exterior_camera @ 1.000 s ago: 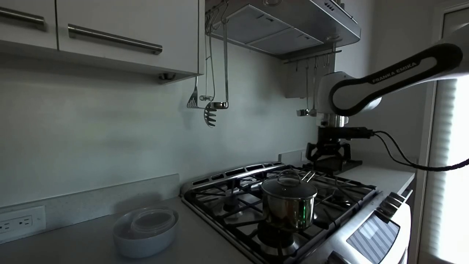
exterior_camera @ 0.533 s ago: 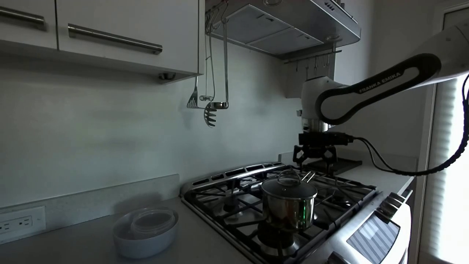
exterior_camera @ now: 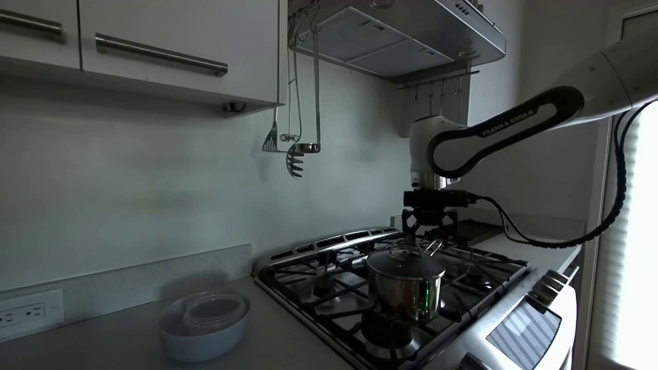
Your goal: Slide the silver pot to the bottom right cooker on the hob of the stove, pick up the silver pot lid and put it on the hob of the stove
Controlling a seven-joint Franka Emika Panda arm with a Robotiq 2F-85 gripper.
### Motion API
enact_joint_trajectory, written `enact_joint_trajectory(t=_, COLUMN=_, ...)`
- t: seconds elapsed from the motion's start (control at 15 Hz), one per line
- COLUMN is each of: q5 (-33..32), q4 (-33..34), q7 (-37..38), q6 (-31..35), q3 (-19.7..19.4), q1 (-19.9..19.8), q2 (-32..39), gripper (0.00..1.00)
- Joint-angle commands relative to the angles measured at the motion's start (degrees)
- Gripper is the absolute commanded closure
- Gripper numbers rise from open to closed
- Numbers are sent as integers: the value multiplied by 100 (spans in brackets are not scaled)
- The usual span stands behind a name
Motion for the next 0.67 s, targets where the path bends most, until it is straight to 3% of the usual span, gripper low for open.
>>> enact_joint_trajectory(t=0.0, q5=5, q4=208, q7=342, q6=-305, q3=-201, q1=212, q2=98, gripper=46)
enact_joint_trajectory(t=0.07, q5=58, q4=172, q7=398, q6=-350, q3=-234, q1=220, q2=44, gripper=56)
enact_joint_trajectory(t=0.13, q5=125, q4=130, q7=430, q6=-375, q3=-265, q1=227, q2=-7, gripper=59)
enact_joint_trajectory(t=0.27, q5=237, q4=26, q7=481, q6=-407, q3=-324, q1=233, q2=-118, gripper=60)
enact_joint_trajectory(t=0.33, q5=292, q4=-9, q7=515, q6=-387, q3=-346, q1=233, q2=-149, gripper=53)
enact_joint_trajectory(t=0.4, q5=369, q4=-31, q7=525, q6=-357, q3=-365, q1=232, q2=-161, gripper=34)
enact_joint_trajectory(t=0.47, q5=450, q4=-62, q7=531, q6=-311, q3=-383, q1=234, q2=-178, gripper=34)
enact_joint_trajectory(t=0.6, q5=639, q4=-111, q7=500, q6=-242, q3=-408, q1=240, q2=-203, gripper=19)
